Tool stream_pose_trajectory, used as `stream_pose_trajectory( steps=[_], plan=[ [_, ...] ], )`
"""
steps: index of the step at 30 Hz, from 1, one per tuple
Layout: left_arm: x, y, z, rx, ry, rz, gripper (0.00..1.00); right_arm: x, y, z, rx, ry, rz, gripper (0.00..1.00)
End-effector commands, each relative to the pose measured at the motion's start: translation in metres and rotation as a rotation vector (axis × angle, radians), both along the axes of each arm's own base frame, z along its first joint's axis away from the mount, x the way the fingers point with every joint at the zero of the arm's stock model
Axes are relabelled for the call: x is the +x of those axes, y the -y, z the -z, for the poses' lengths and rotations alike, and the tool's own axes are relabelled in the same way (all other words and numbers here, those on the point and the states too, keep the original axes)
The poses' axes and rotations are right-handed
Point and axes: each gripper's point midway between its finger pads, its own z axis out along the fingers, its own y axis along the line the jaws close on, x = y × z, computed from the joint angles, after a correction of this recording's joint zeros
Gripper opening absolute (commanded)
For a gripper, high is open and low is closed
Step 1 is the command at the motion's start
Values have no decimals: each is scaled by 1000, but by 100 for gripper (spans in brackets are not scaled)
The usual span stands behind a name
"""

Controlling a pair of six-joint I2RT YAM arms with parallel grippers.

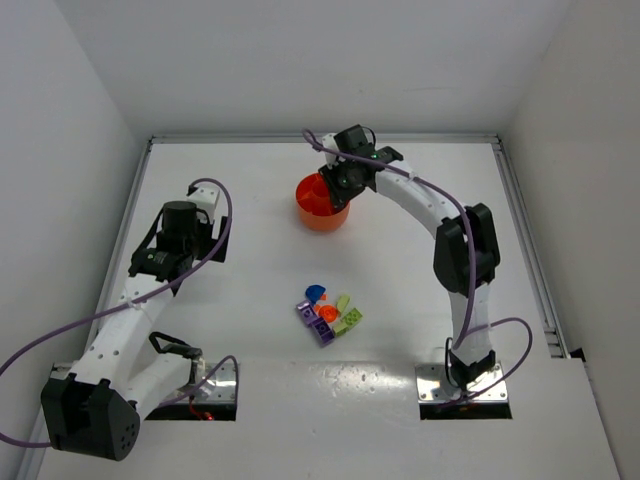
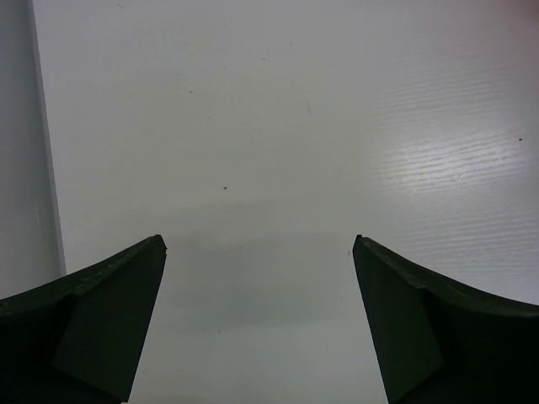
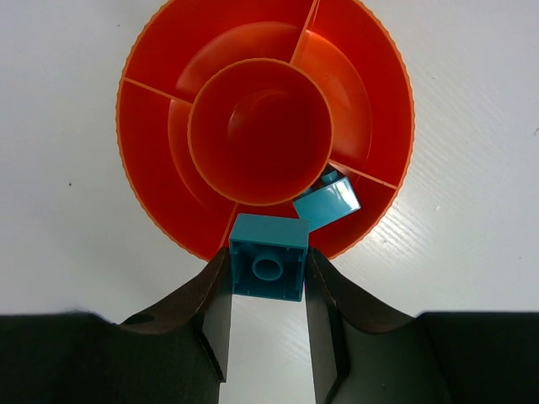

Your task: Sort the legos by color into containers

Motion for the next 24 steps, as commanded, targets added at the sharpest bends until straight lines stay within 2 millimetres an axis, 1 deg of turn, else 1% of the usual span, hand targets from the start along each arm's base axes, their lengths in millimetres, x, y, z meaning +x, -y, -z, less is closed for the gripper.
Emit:
stream_pose_trajectory(
  steps=[1,5,8,9,11,12,13,15,17,18,19,20,21,22,23,24],
  plan=[
    [4,-5,-9,-4,47,-29,100,8,-5,-4,29,25,-1,11],
    [4,-5,-9,-4,47,-29,100,6,-4,-1,24,17,-1,12],
    [4,-5,-9,-4,47,-29,100,6,-4,4,20,9,-1,17],
    [4,-5,-9,-4,47,-29,100,8,-5,3,24,17,-1,21],
    [4,-5,-9,-4,47,-29,100,8,-5,3,24,17,-1,25],
    [4,-5,-9,-4,47,-29,100,8,-4,7,13,12,4,30],
    [4,-5,-9,-4,47,-29,100,8,-4,7,13,12,4,32],
    [4,-5,-9,-4,47,-29,100,6,-2,11,9,4,4,40],
    [4,-5,-9,-4,47,-29,100,8,-2,13,8,7,17,41],
    [4,-5,-9,-4,47,-29,100,8,-2,9,13,15,17,47],
    [4,-5,-9,-4,47,-29,100,9,-3,7,17,23,17,50],
    [4,-5,-9,-4,47,-29,100,13,3,2,16,36,32,52],
    [4,-5,-9,-4,47,-29,100,11,4,5,12,28,32,57],
    [4,-5,-9,-4,47,-29,100,13,4,0,14,48,38,60],
    [4,-5,-9,-4,47,-29,100,11,5,-4,17,53,38,60],
    [4,-5,-9,-4,47,-29,100,11,5,-4,17,53,38,60]
  ],
)
